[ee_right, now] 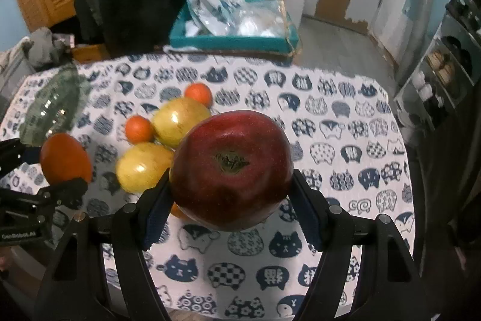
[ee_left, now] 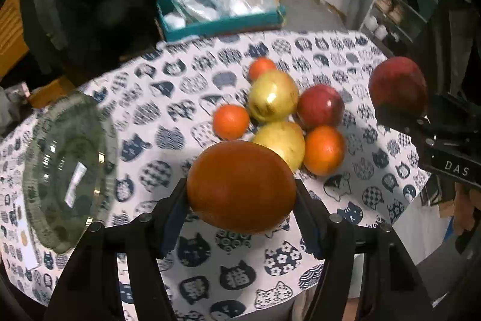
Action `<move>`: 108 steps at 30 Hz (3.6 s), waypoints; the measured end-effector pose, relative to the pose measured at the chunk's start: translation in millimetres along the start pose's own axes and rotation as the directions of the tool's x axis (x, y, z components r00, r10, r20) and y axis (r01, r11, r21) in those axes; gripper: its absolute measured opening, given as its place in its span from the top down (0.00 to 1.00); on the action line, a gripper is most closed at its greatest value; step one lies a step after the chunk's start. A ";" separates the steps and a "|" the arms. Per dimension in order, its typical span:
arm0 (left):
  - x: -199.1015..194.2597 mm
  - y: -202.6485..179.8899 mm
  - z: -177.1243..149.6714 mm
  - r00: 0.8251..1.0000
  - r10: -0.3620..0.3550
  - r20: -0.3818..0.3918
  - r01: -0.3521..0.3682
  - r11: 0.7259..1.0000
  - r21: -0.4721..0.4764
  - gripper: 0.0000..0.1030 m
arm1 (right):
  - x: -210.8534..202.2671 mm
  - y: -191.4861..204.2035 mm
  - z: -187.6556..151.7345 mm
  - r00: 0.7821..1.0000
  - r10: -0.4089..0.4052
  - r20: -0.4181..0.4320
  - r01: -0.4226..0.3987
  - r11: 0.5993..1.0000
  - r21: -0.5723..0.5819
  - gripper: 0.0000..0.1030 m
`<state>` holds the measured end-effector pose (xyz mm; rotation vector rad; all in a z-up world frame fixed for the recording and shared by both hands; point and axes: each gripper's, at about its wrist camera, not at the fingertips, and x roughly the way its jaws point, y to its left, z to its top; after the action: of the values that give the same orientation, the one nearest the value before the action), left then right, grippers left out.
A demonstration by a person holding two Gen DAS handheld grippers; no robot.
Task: Organize fruits
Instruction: 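Lift the orange with the left tool while the right tool lifts the apple toward the bowl, then lower the orange into the green bowl with the left tool while the right tool lowers the apple in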
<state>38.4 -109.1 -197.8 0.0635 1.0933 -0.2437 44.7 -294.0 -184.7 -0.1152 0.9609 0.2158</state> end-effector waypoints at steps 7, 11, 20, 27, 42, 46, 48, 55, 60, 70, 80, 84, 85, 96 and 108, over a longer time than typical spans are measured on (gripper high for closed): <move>-35.6 17.8 10.3 0.995 0.025 0.097 -0.023 0.999 -0.028 0.34 | -23.5 14.8 16.6 0.998 0.009 0.068 -0.008 1.000 -0.013 0.29; -57.2 29.4 14.5 0.989 0.047 0.143 -0.042 0.998 -0.040 0.34 | -39.1 25.1 27.6 0.993 0.017 0.114 -0.014 0.999 -0.030 0.29; -95.8 60.2 20.0 0.972 0.082 0.222 -0.061 0.993 -0.100 0.34 | -67.4 52.3 54.6 0.981 0.055 0.188 -0.045 0.997 -0.060 0.29; -119.6 84.3 18.8 0.954 0.128 0.273 -0.094 0.987 -0.133 0.34 | -79.1 76.3 72.3 0.969 0.101 0.227 -0.083 0.993 -0.084 0.29; -138.6 148.9 7.7 0.931 0.228 0.286 -0.162 0.958 -0.237 0.34 | -69.5 142.6 107.4 0.957 0.185 0.223 -0.156 0.977 -0.144 0.29; -137.7 166.2 2.9 0.930 0.246 0.274 -0.174 0.949 -0.263 0.34 | -61.4 163.0 116.0 0.955 0.207 0.214 -0.173 0.971 -0.164 0.29; -136.1 176.3 0.3 0.932 0.250 0.263 -0.173 0.944 -0.282 0.34 | -56.7 171.7 119.1 0.954 0.218 0.206 -0.184 0.968 -0.173 0.29; -126.4 208.7 -6.9 0.939 0.256 0.228 -0.174 0.929 -0.326 0.34 | -33.6 206.3 128.8 0.953 0.256 0.160 -0.223 0.954 -0.201 0.29; -114.7 232.2 -13.3 0.945 0.267 0.191 -0.184 0.912 -0.367 0.34 | -15.3 232.5 135.0 0.951 0.284 0.121 -0.254 0.943 -0.217 0.29; -70.5 263.9 -29.3 0.962 0.260 0.079 -0.210 0.895 -0.393 0.34 | 22.2 272.5 138.9 0.950 0.308 0.043 -0.290 0.927 -0.240 0.29; -15.9 278.7 -41.4 0.979 0.204 -0.029 -0.197 0.886 -0.420 0.34 | 60.0 295.2 127.5 0.955 0.294 -0.046 -0.296 0.921 -0.255 0.29; 0.3 282.4 -44.2 0.981 0.183 -0.069 -0.195 0.884 -0.426 0.34 | 73.8 297.5 121.0 0.955 0.287 -0.078 -0.298 0.921 -0.252 0.29; 4.6 282.5 -45.0 0.980 0.182 -0.081 -0.199 0.884 -0.423 0.34 | 77.0 297.6 119.2 0.955 0.284 -0.086 -0.297 0.921 -0.252 0.29; 36.6 284.1 -51.8 0.976 0.139 -0.169 -0.199 0.885 -0.421 0.34 | 92.2 293.3 113.5 0.952 0.281 -0.123 -0.302 0.925 -0.229 0.29; 49.0 280.7 -53.2 0.967 0.153 -0.204 -0.226 0.885 -0.407 0.29 | 95.0 289.9 113.3 0.949 0.288 -0.130 -0.310 0.926 -0.214 0.29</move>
<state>77.1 164.6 -284.9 -0.2056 1.2776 0.1868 120.3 22.2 -198.8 -0.1946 1.0456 0.6110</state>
